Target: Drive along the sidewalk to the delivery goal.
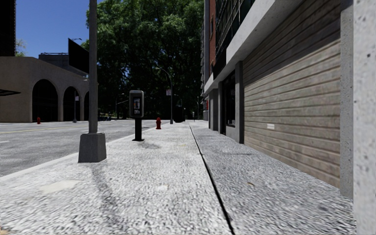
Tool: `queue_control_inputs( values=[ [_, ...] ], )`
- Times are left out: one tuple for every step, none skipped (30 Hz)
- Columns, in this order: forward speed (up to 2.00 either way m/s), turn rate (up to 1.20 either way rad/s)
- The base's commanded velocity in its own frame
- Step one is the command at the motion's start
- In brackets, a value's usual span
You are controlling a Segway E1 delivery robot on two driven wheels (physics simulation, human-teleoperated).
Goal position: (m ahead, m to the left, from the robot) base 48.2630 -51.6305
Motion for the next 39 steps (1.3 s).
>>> queue_control_inputs(
  values=[
    [1.9,0.0],
    [1.9,0.0],
    [1.9,0.0],
    [1.9,0.0],
    [1.9,0.0],
    [1.9,0.0],
    [1.9,0.0],
    [1.9,0.0],
    [1.9,0.0],
    [1.9,0.0],
    [1.9,0.0],
    [1.9,0.0],
    [1.9,0.0],
    [1.9,0.0],
    [1.9,0.0],
    [1.9,0.0],
    [1.9,0.0],
    [1.9,0.0],
    [1.9,0.0],
    [1.9,0.0],
    [1.9,0.0],
    [1.9,0.0],
    [1.9,0.0],
    [1.9,0.0],
    [1.9,0.0],
    [1.9,0.0],
    [1.9,0.0],
    [1.9,0.0],
    [1.9,0.0],
    [1.9,0.0],
    [1.9,0.0],
    [1.9,0.0],
    [1.9,0.0],
    [1.9,0.0],
    [1.9,0.0],
    [1.9,0.0],
    [1.9,0.0],
    [1.9,0.0],
    [1.9,0.0]
  ],
)
